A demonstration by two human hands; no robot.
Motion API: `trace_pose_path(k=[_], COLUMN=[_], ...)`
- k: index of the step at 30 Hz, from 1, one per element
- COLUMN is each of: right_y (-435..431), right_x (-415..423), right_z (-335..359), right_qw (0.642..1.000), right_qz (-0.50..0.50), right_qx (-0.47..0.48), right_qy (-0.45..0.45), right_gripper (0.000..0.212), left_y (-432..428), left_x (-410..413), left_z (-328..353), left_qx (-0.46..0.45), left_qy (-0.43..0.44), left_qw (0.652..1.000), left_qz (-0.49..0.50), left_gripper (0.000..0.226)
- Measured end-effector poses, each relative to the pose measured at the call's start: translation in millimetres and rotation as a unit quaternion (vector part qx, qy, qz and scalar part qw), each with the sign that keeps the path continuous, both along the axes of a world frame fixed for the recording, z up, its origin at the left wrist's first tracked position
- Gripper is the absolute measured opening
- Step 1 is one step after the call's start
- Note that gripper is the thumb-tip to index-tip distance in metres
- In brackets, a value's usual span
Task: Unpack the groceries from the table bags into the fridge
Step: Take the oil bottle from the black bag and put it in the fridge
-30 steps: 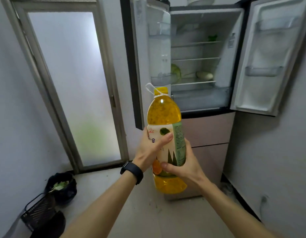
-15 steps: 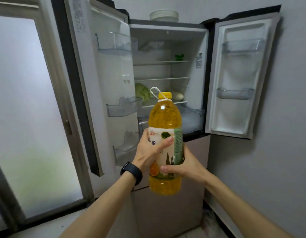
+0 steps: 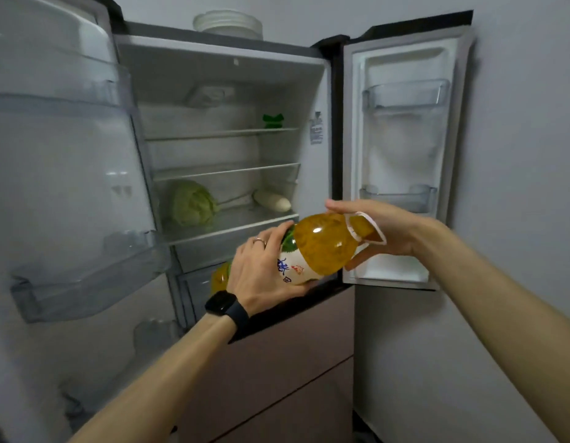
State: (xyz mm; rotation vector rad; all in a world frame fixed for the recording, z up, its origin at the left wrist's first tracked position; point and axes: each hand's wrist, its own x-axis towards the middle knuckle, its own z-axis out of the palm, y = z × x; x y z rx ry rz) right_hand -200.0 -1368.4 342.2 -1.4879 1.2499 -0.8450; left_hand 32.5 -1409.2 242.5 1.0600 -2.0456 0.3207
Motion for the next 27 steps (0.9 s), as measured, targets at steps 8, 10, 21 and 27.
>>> trace_pose_path(k=[8, 10, 21, 27], right_y=[-89, -111, -189, -233], right_x=[-52, -61, -68, -60], right_z=[-5, -2, 9, 10], right_qw=[0.996, 0.988, 0.912, 0.890], right_qz=[-0.044, -0.067, -0.213, -0.214], right_qx=[-0.040, -0.067, -0.349, -0.401], right_qy=[-0.071, -0.120, -0.040, 0.019], right_gripper=[0.065, 0.067, 0.081, 0.086], left_y=[-117, -145, -257, -326], left_x=[-45, -58, -86, -88], left_z=[42, 56, 116, 115], left_qx=[-0.185, -0.199, -0.176, -0.238], left_qy=[-0.094, -0.105, -0.110, -0.074], left_qw=[0.978, 0.974, 0.978, 0.967], left_qz=[0.027, 0.022, -0.032, -0.048], left_gripper=[0.102, 0.104, 0.115, 0.098])
